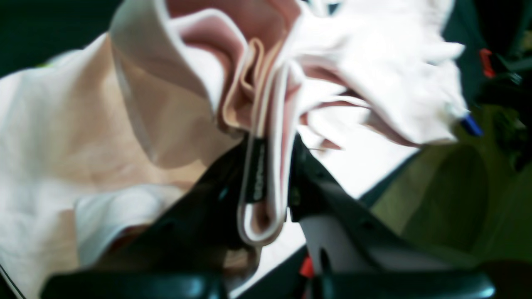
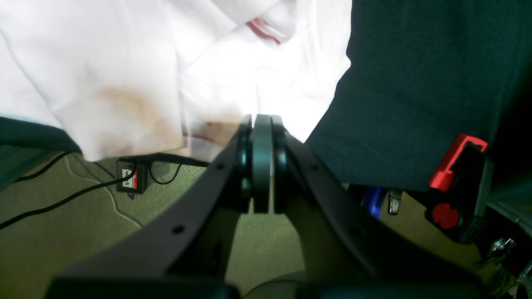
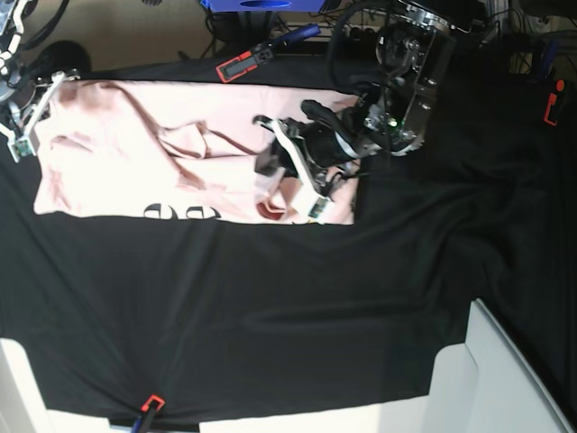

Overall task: Fold the T-shirt properly
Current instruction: 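Open the left gripper and withdraw it from the folded shirt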

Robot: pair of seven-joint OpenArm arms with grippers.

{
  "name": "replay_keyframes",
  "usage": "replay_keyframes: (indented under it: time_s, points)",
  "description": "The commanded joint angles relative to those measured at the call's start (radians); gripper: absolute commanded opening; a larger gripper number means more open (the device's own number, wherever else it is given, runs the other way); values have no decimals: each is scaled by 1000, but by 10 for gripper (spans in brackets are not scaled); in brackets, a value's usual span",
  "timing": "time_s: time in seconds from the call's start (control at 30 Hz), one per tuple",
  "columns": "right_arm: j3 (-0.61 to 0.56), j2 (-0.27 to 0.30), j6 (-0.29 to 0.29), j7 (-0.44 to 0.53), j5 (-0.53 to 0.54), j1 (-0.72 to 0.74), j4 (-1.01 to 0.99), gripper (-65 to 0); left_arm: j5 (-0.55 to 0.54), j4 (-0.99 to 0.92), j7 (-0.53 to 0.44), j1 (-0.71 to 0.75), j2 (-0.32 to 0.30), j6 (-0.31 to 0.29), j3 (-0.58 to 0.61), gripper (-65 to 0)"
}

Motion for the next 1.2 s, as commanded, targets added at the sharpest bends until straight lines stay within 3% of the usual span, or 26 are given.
replay_keyframes:
  time_s: [0.0,0.07,0.13,0.43,0.57,0.67,0.7,0.77,0.8,0.93,1.17]
  points:
    - [3,12,-1,10,8,-1,17,-647,-19,18,-19,-24,4,-9,16,-576]
    - [3,12,-1,10,8,-1,17,-647,-19,18,-19,-30,4,-9,44,-492]
    - [3,12,-1,10,8,-1,17,-647,-19,19,-21,-39,5,-9,61,-448]
    - [1,12,-1,10,8,-1,17,-647,-19,22,-21,-97,41,-13,101,-411]
    - [-52,14,-1,8,7,-2,23,-646,-19,44,-22,-129,45,-13,76,-417]
    - [-121,20,-1,8,7,-16,37,-641,-19,87,-21,-136,27,-12,-8,-425]
    - [-140,21,-1,8,7,-19,63,-641,-19,90,-21,-136,11,-10,-59,-459]
    - [-158,18,-1,2,5,-28,126,-640,-18,87,-19,-117,-13,-10,-168,-610]
    - [-164,18,-1,-16,5,-34,157,-640,-15,76,-19,-99,-32,-10,-229,-650]
    - [-224,21,-1,-113,5,-11,244,-640,-13,31,-19,-20,-125,-10,-433,-650]
    - [-465,18,-1,-223,5,104,252,-640,-13,-99,-19,131,-292,-10,-671,-650]
